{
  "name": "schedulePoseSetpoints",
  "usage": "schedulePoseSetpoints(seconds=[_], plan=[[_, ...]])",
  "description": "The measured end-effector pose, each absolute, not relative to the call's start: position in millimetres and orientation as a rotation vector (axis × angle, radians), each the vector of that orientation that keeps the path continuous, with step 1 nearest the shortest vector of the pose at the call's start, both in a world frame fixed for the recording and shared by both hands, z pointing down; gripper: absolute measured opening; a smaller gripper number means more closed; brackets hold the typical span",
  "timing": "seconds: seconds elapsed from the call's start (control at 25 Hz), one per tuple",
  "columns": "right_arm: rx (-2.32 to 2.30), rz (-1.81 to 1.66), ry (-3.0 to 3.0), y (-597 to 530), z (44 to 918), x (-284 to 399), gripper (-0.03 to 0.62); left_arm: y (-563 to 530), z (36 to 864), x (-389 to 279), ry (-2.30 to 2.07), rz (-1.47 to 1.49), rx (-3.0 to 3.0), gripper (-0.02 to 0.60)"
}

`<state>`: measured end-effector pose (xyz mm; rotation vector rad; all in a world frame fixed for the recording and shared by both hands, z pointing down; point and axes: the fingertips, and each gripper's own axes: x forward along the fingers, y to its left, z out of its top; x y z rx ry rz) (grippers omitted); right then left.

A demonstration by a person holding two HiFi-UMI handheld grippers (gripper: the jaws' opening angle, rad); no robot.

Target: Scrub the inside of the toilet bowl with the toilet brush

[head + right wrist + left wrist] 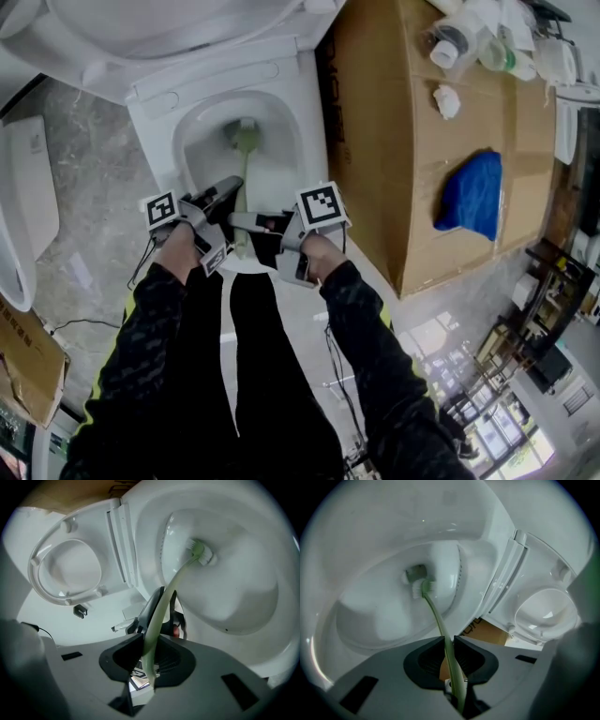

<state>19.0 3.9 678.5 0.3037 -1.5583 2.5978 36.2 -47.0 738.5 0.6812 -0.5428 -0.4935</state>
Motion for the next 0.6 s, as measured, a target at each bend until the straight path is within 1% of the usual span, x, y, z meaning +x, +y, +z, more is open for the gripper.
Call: schedulePoseSetpoints(seconds=[0.32,0.6], plan=[[0.294,2.625,-1.427,33,678,30,0.075,-15,738,47,-0.538,-0.503,0.596,0.064],[0.227,2.652,-1.337,58,679,15,0.077,13,743,31,-0.573,-0.489,0.533,0.064]])
